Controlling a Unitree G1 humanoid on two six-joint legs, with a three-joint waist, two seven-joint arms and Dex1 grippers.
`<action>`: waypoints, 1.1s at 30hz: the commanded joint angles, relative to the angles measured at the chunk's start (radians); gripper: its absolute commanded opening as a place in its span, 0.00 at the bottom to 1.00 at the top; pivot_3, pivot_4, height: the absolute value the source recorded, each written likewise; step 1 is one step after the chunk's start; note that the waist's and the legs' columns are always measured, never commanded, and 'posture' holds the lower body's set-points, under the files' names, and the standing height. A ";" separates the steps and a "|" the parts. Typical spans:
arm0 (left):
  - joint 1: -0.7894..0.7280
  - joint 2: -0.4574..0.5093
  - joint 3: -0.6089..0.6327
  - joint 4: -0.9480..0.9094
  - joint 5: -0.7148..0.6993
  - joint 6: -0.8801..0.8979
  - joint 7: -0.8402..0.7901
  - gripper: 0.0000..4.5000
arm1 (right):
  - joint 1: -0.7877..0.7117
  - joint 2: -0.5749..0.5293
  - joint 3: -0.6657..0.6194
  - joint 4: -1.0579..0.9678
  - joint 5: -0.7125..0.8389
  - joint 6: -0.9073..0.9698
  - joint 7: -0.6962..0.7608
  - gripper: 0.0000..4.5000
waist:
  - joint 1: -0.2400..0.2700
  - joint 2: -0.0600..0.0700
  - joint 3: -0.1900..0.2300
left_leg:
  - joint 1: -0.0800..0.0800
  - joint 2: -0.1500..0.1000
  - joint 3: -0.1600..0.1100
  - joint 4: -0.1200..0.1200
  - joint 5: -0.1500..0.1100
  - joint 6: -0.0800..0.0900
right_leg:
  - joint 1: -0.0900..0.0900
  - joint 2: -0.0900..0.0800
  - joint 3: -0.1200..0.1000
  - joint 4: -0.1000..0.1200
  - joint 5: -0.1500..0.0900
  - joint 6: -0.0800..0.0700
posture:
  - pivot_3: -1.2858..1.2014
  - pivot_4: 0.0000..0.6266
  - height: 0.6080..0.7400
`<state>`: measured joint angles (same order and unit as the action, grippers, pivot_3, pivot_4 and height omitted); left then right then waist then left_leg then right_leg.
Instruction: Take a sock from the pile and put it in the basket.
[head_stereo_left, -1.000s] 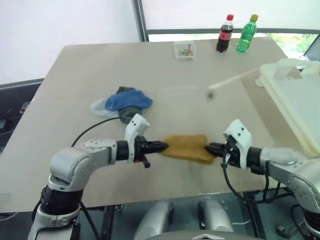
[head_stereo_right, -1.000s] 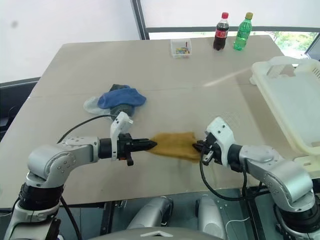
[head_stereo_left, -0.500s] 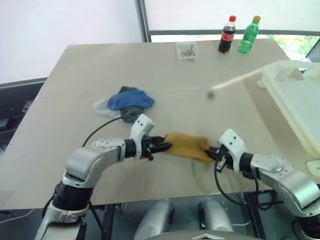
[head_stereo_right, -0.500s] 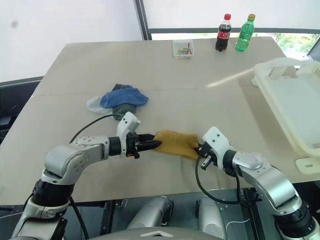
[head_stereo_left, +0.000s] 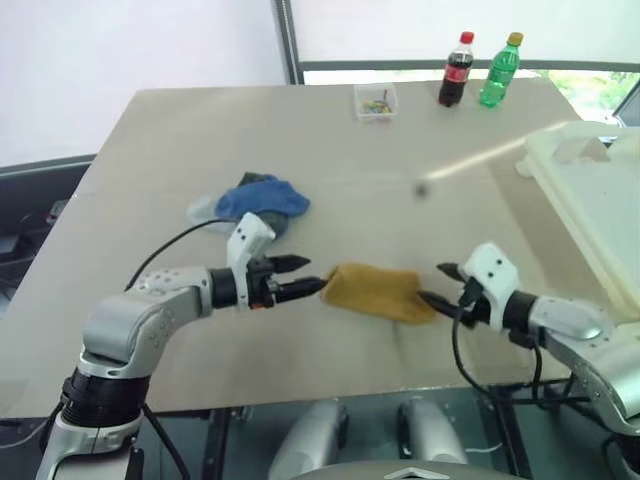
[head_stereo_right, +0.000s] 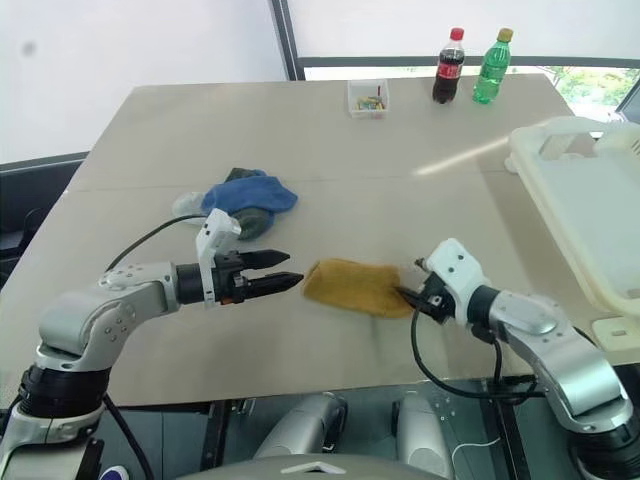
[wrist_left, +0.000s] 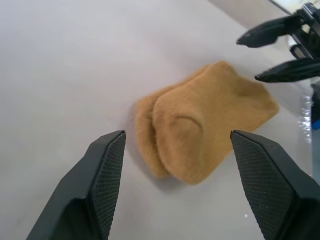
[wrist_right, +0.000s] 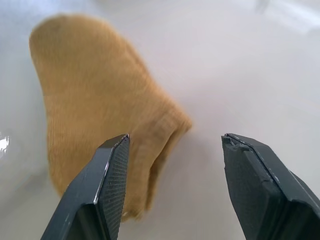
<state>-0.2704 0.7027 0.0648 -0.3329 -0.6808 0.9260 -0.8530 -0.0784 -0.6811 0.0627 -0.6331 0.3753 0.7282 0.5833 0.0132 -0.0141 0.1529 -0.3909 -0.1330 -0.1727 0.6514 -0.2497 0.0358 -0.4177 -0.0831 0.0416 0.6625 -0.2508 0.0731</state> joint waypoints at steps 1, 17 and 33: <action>-0.021 -0.006 -0.017 -0.013 -0.021 0.004 -0.012 0.78 | -0.035 0.019 -0.026 -0.020 0.017 -0.041 0.012 0.66 | -0.002 0.000 0.000 | 0.000 0.000 0.000 0.000 0.000 0.000 | 0.000 0.000 0.000 0.000 0.000 0.000 | 0.52 0.24 1.00; -0.094 -0.262 -0.172 0.264 0.067 -0.023 0.097 0.01 | -0.099 0.128 0.240 0.381 -0.221 -0.324 0.078 0.00 | -0.010 0.000 0.000 | 0.001 0.000 0.001 0.001 0.000 0.000 | 0.000 0.002 0.002 0.000 0.000 0.000 | 0.52 0.24 1.00; -0.127 -0.183 0.139 0.183 -0.205 0.160 0.136 0.36 | -0.036 0.108 0.069 0.150 -0.042 -0.346 0.152 0.48 | -0.004 0.000 -0.001 | 0.007 0.001 0.000 -0.001 0.000 0.000 | 0.006 0.002 0.002 0.000 0.000 0.000 | 0.52 0.24 1.00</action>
<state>-0.3891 0.4963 0.1711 -0.1608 -0.8831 1.0815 -0.7293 -0.1167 -0.5718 0.1565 -0.4483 0.3466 0.4201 0.7429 0.0093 -0.0142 0.1518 -0.3833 -0.1321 -0.1722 0.6507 -0.2498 0.0356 -0.4117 -0.0809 0.0433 0.6628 -0.2507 0.0732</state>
